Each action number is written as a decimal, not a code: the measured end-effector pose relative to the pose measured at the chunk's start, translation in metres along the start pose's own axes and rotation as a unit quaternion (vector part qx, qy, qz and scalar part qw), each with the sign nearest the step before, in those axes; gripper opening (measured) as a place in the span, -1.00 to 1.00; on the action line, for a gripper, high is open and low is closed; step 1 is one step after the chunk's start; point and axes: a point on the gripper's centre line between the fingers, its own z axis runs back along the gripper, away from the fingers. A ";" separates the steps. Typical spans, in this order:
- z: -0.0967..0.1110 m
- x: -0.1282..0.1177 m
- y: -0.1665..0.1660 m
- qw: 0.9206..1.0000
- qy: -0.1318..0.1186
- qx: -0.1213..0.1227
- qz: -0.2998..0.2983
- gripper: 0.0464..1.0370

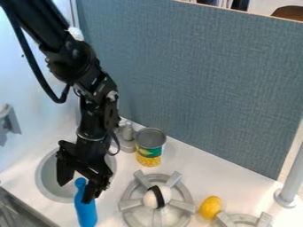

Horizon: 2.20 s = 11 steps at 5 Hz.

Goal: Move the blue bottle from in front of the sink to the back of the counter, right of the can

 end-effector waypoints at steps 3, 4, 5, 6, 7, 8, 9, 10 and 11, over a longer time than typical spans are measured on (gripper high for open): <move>-0.001 0.001 -0.001 1.000 -0.001 -0.022 0.001 -0.42; 0.016 0.004 -0.006 0.999 -0.001 -0.047 -0.004 -0.42; 0.050 0.024 -0.014 0.998 -0.002 -0.058 0.014 -0.42; 0.084 0.044 -0.035 0.997 -0.023 -0.068 -0.020 -0.42; 0.106 0.072 -0.050 0.993 -0.058 -0.081 -0.068 -0.42; 0.114 0.099 -0.075 0.989 -0.084 -0.061 -0.103 -0.42; 0.115 0.114 -0.104 0.984 -0.111 -0.046 -0.131 -0.42; 0.103 0.124 -0.118 0.983 -0.118 -0.029 -0.137 -0.42; 0.096 0.134 -0.129 0.984 -0.105 -0.024 -0.139 -0.42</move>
